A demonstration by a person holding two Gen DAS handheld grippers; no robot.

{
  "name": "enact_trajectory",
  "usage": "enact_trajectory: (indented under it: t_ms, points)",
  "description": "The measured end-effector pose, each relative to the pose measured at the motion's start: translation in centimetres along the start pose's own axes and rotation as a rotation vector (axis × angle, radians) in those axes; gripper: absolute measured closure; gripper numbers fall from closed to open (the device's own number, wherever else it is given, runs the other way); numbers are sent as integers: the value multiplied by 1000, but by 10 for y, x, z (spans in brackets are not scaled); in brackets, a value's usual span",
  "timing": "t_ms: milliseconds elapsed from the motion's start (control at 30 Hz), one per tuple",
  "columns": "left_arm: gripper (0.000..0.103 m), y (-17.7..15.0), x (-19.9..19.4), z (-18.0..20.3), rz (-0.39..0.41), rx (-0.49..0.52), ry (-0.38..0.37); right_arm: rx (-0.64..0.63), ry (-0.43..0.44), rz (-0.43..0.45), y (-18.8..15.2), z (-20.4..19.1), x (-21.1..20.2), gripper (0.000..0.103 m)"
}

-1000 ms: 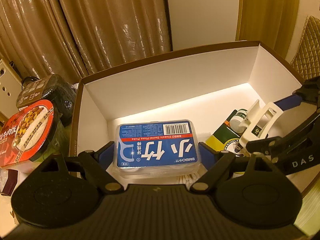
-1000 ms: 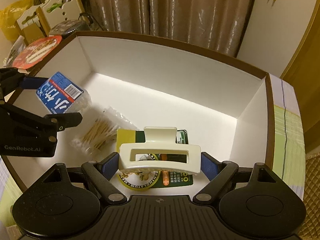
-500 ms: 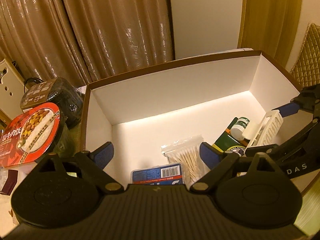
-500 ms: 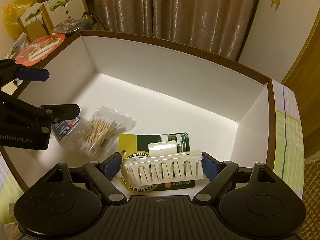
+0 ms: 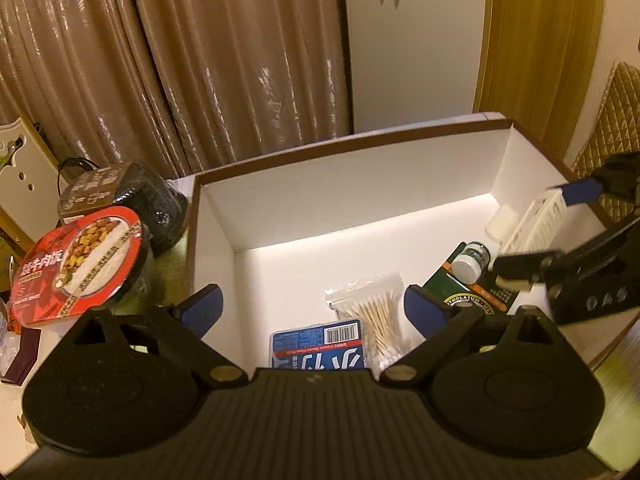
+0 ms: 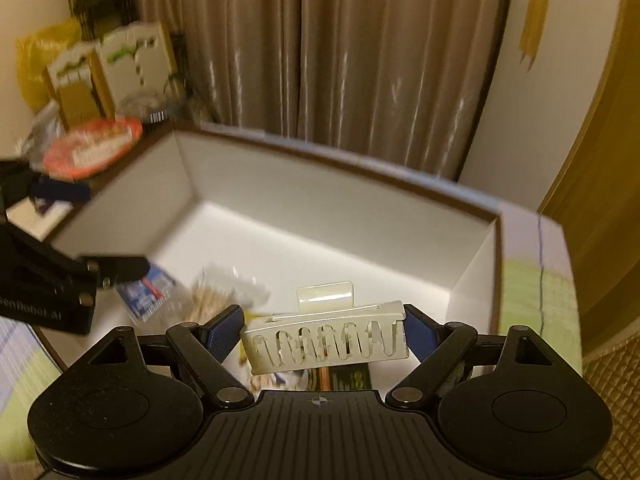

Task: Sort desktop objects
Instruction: 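Open the right tool inside the box while the left tool releases the floss box, then withdraw both open tools from the box back over the table items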

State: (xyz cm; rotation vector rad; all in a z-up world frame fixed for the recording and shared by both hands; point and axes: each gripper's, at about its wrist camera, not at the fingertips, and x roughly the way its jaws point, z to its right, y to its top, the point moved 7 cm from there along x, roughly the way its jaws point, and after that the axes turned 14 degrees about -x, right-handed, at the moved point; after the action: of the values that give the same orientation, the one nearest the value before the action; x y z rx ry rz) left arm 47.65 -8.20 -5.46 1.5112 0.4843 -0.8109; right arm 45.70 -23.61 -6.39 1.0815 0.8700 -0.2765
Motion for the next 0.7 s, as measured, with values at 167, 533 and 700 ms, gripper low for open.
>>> enact_trajectory:
  t_ms: [167, 533, 700]
  points:
    - [6, -2, -16, -5, 10, -23, 0, 15, -39, 65, 6, 0, -24, 7]
    - [4, -15, -62, -10, 39, -77, -20, 65, -84, 140, 9, -7, -75, 7]
    - [3, -25, -84, -11, 50, -98, -30, 110, -96, 164, 2, -9, -100, 7]
